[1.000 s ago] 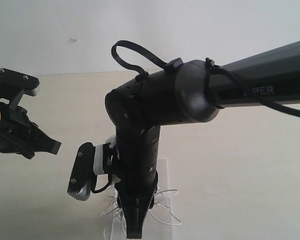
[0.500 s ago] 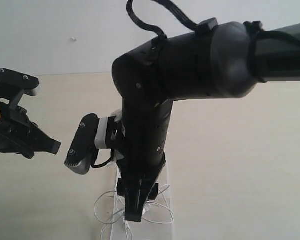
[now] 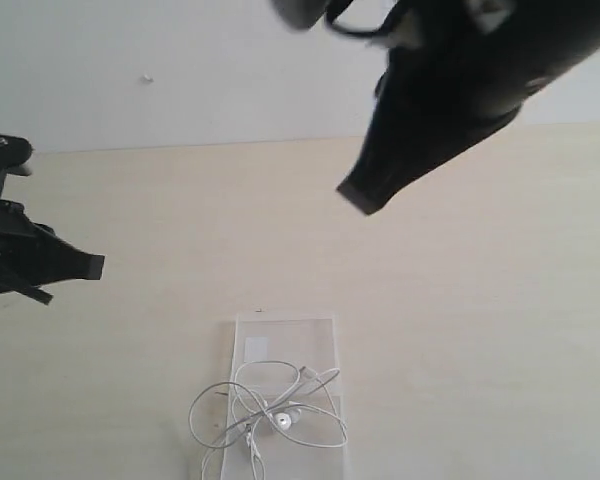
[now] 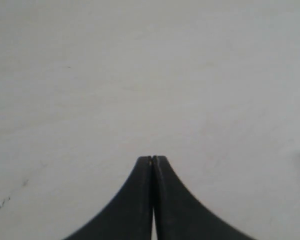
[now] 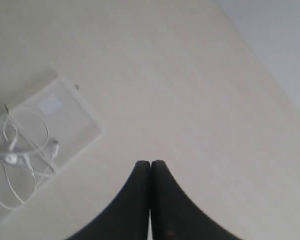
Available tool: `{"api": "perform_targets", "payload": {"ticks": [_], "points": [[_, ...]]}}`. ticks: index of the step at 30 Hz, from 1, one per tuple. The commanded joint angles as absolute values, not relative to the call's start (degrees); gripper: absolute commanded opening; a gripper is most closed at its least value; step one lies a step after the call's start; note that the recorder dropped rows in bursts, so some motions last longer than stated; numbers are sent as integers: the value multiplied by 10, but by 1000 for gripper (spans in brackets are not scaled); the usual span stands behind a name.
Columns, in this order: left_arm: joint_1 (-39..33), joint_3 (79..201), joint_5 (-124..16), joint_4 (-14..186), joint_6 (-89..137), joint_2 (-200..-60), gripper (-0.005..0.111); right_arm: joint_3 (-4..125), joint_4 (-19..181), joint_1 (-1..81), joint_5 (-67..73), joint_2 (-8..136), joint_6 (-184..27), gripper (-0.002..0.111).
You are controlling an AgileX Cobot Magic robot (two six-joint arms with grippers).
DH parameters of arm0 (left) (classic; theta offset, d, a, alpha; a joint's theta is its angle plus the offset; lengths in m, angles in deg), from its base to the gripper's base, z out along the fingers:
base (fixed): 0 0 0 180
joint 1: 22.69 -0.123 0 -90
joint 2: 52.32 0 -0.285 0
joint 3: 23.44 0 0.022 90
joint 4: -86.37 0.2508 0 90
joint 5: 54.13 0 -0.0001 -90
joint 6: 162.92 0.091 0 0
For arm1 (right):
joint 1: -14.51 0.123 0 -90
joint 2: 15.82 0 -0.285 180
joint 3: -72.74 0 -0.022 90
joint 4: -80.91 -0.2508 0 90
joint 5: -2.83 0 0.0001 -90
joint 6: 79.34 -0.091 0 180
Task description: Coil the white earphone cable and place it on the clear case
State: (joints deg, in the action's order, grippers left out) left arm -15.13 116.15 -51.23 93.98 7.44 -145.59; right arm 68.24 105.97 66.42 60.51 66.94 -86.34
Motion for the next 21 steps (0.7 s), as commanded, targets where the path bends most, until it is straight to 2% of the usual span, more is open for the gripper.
{"api": "perform_targets", "payload": {"ticks": [1,6,13,16,21], "points": [[-165,1140,-541,936,49,-1444,0,581,1068,665,470,528,-898,0],[-165,1140,-541,936,49,-1446,0,449,1132,665,370,366,-903,0],[-165,1140,-541,936,49,-1446,0,399,1016,665,516,225,-994,0],[-165,1140,-541,936,49,-1446,0,399,927,665,537,183,-1112,0],[-165,1140,-541,936,49,-1446,0,399,819,665,537,138,-1144,0]]}}
